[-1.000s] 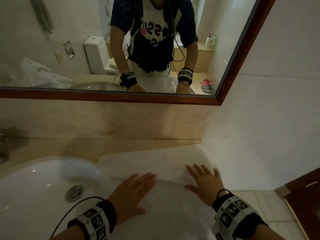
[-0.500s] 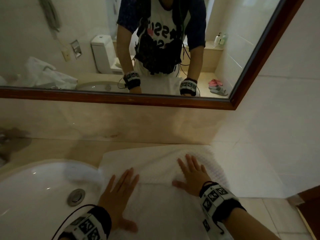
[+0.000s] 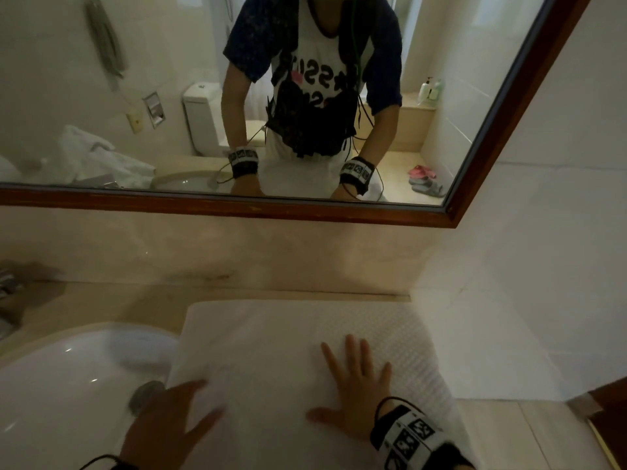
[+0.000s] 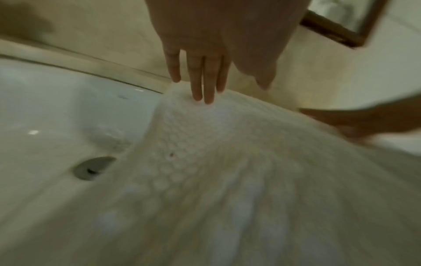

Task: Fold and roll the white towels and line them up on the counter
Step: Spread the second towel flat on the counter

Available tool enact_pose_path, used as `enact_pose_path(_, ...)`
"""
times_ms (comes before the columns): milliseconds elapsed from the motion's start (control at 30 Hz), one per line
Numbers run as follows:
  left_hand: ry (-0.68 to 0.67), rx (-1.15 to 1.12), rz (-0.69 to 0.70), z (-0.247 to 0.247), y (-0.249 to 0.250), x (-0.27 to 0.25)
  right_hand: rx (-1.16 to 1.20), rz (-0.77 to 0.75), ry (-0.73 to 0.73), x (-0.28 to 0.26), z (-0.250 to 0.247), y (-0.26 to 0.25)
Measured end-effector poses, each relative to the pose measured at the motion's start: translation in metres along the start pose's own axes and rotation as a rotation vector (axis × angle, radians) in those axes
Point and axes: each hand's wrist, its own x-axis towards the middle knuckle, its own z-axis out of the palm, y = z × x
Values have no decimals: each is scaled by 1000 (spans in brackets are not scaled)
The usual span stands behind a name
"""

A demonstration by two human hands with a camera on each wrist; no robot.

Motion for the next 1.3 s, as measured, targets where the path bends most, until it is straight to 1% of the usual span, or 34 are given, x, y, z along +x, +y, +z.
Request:
enact_pose_path(33,-10,-137,-174,-7,-2,9,15,-3,11,1,-3,4)
enact_pose_path(67,-55,-258,-361,-13,0,19,18,-10,29,0,-6,10)
enact_pose_path(100,-53,-274,-498,-15,0,28,3,-18,48,-1,-9,15)
enact_pose_path(133,-110,-202,-564,-16,1,38,-20,-25,63,-1,-12,19)
enact_pose_path(167,-156,-132,-572,-16,5,47,-45,-29,74,0,-14,21)
enact_pose_path(200,-203,-58,-514,-18,12,55,-71,-32,81,1,-16,22)
enact_pose_path(233,-221,28,-394,-14,16,61,-93,-37,87,4,-16,21)
enact_pose_path(300,-195,179,-74,-5,29,71,-106,-34,93,10,-16,17)
enact_pose_path(367,-264,238,16,3,42,77,-83,-3,72,16,-13,15)
enact_pose_path(400,-327,245,19,8,44,78,-68,14,58,17,-11,16)
enact_pose_path(433,-383,222,-24,17,42,78,-60,25,48,18,-9,16)
enact_pose_path(467,-462,201,-114,21,42,77,-62,31,42,19,-8,17)
enact_pose_path(500,-494,193,-178,22,41,74,-68,32,39,19,-7,17)
enact_pose_path(533,-490,180,-226,23,39,71,-74,32,36,19,-7,17)
enact_pose_path(600,-418,135,-333,19,31,64,-72,32,33,19,-8,17)
enact_pose_path(667,-341,93,-490,8,20,59,-76,23,41,19,-8,15)
enact_pose_path(733,-314,91,-614,-2,10,59,-86,4,59,19,-7,12)
enact_pose_path(800,-313,66,-710,-6,3,62,-85,-10,51,20,-7,7)
enact_pose_path(833,-308,3,-742,-8,1,64,-83,-14,43,21,-7,5)
enact_pose_path(900,-258,-234,-776,-11,3,68,-81,-12,35,22,-7,-1)
enact_pose_path(933,-206,-339,-766,-15,6,70,-81,-11,34,23,-7,-3)
enact_pose_path(967,-139,-392,-734,-19,7,72,-84,-10,34,23,-7,-6)
enact_pose_path(1000,-78,-386,-686,-25,8,76,-88,-11,33,24,-6,-9)
enact_pose_path(1100,68,-254,-492,-49,2,88,-103,-27,32,27,-6,-25)
enact_pose_path(1167,95,-158,-397,-69,-5,95,-102,-47,34,32,-5,-43)
enact_pose_path(1233,95,-40,-366,-89,-13,100,-115,-68,44,38,-4,-66)
enact_pose_path(1300,93,12,-356,-107,-18,101,-125,-90,59,47,-4,-88)
